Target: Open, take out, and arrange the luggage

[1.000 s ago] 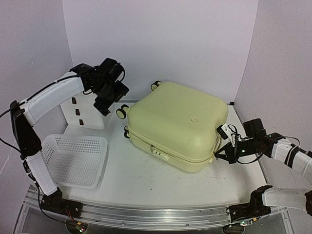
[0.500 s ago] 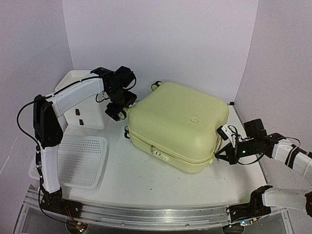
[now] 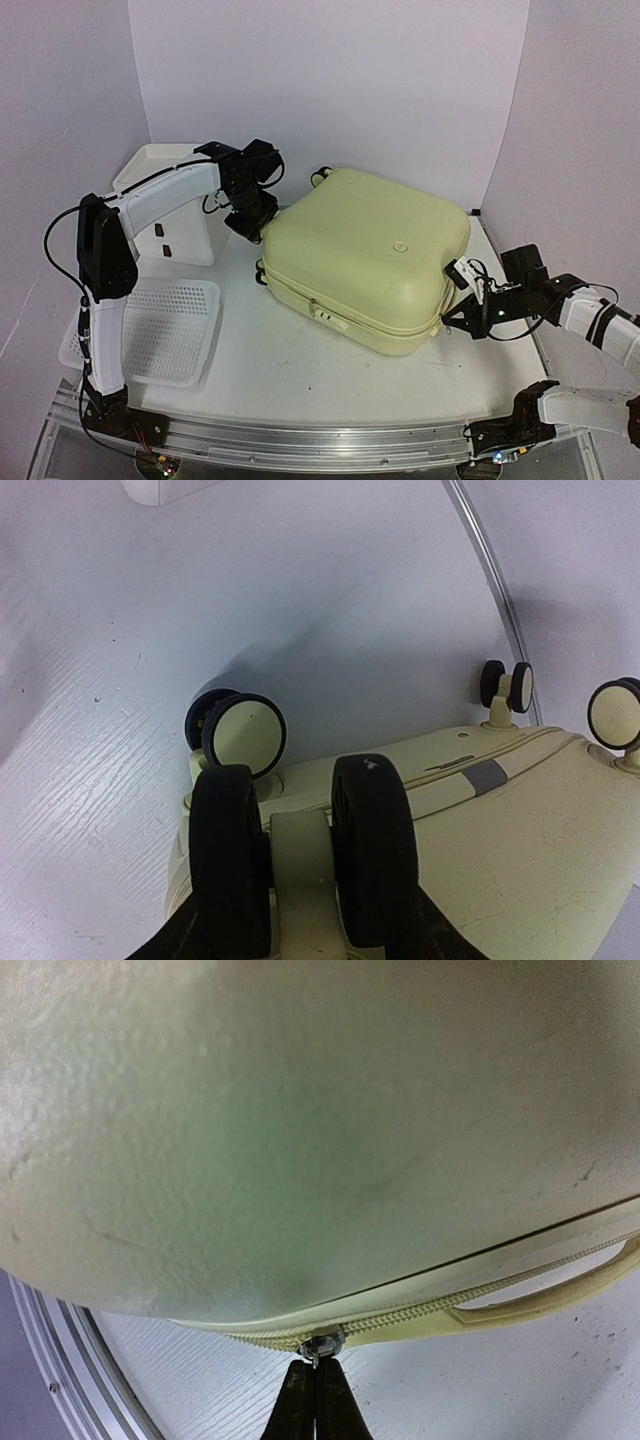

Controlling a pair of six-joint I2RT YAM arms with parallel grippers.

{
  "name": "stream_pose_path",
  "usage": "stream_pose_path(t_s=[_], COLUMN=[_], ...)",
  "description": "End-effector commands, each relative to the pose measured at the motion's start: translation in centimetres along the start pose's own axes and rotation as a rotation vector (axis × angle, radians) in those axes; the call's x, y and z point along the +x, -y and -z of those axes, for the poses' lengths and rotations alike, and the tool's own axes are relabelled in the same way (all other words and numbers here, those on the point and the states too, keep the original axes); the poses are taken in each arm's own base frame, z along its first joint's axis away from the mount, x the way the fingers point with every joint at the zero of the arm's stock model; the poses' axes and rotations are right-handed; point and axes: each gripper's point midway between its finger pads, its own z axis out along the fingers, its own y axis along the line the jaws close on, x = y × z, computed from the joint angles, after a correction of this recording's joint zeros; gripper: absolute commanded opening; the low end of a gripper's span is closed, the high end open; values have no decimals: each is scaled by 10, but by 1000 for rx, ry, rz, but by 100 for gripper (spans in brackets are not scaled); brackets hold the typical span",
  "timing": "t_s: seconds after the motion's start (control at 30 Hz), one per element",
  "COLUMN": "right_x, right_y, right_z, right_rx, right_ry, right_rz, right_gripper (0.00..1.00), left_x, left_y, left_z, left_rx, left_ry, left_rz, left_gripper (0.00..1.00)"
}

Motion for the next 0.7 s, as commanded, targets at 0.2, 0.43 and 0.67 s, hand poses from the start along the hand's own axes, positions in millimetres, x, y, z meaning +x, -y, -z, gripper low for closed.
stream_pose_path(t_s=[0.2, 0.43, 0.67], right_x=[-28, -34, -51], right_y=[18, 46, 92], right_z=[13, -2, 5], right_rx=[171, 271, 322], right_ry=[189, 208, 283], right_rz=[230, 261, 158], right_gripper=[0, 0, 0], left_x=[-26, -28, -31], left_y=[-5, -12, -23], left_z=[-3, -11, -14], left_rx=[-38, -66, -96], left_ry=[110, 104, 112], left_rz=[-67, -83, -119], left_gripper=[25, 16, 12])
